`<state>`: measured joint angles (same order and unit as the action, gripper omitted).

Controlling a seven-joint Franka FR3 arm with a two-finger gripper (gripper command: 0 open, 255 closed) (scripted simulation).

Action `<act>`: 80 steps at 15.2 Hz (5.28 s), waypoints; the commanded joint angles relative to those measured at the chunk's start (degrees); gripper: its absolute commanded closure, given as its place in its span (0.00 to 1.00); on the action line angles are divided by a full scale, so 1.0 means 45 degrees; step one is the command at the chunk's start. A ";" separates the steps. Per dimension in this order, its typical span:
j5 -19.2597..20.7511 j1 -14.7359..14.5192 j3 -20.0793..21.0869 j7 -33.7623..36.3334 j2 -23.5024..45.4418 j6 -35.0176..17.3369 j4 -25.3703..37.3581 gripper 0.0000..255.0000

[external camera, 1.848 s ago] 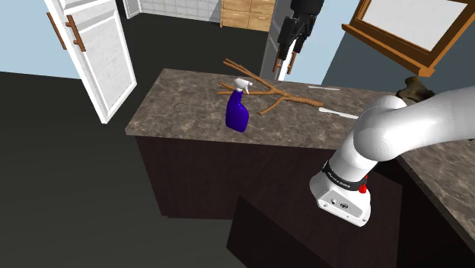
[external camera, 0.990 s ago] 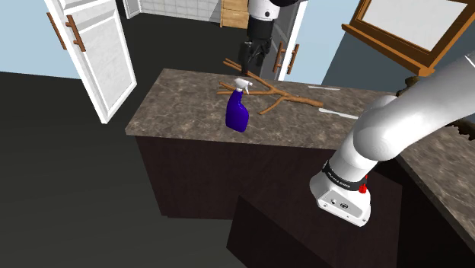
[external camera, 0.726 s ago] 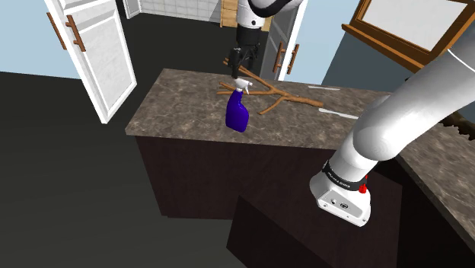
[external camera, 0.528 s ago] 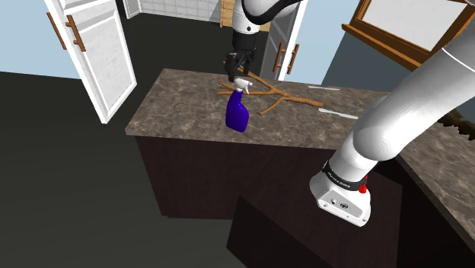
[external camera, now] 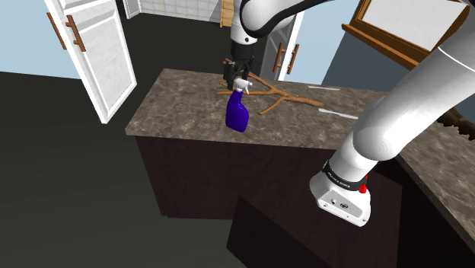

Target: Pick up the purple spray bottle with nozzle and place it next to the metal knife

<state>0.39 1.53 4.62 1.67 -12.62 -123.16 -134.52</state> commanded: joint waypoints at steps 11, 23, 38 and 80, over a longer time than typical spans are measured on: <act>0.0001 0.0001 0.0000 0.0000 0.0011 -0.0016 -0.0002 1.00; -0.0041 -0.0003 -0.0027 -0.0058 -0.0480 0.1404 0.0929 1.00; -0.0066 0.0004 -0.0066 -0.0126 -0.0895 0.4004 0.3116 1.00; 0.0097 0.0406 -0.0728 -0.1218 -0.1230 1.0509 0.9300 1.00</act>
<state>0.74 3.06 1.96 -2.82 -16.36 -75.83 -90.87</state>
